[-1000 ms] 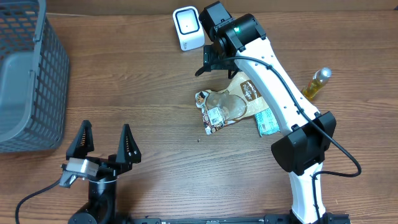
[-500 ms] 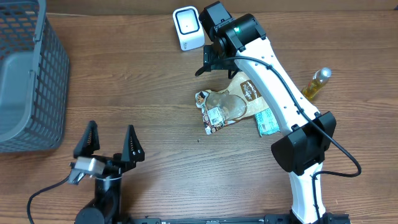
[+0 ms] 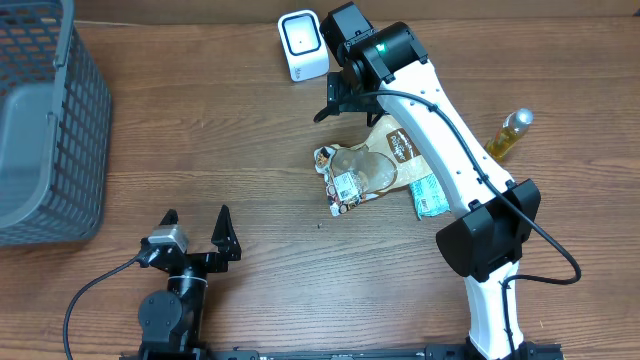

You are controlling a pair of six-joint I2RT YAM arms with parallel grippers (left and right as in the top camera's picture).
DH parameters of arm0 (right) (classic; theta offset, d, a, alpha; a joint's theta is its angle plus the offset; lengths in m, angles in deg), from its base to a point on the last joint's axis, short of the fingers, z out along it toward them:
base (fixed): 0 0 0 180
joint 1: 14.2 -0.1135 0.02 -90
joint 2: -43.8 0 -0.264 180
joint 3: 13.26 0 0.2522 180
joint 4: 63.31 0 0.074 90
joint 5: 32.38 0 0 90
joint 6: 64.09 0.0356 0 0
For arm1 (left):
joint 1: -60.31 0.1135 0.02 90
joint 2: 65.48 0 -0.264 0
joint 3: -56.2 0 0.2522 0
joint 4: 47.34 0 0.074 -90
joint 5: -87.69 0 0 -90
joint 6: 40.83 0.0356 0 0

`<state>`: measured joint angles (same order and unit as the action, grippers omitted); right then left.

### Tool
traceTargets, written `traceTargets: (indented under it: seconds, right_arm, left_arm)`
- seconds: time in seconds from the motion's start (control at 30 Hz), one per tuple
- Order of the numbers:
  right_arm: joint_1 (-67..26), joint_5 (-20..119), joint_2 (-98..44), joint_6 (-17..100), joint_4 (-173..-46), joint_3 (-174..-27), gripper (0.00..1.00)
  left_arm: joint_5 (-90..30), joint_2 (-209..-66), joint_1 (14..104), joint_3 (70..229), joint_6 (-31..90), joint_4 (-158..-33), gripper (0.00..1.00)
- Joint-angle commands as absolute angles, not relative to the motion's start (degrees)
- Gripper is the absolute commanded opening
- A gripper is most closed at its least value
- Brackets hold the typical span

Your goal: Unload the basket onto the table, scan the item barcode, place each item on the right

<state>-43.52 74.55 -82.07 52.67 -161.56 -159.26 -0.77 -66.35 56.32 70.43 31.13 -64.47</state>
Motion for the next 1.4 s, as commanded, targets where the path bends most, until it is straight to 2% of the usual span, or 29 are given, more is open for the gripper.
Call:
traceTargets:
  seconds: [0.0,0.23,1.37]
  right_arm:
    - [-43.37,75.55,-81.59,52.93,-161.29,-159.39,1.0]
    - [-43.37,75.55,-81.59,52.93,-161.29,-159.39,1.0]
    - [-43.37,75.55,-81.59,52.91,-161.29,-159.39,1.0]
  left_arm:
    - [1.05,-65.69,56.54,70.23,34.37,-65.26,0.99]
    - [0.72,-65.69,56.54,70.23,41.49,-65.33,0.99]
    - [0.68,-65.73,56.56,70.23,41.47,-65.28,1.0]
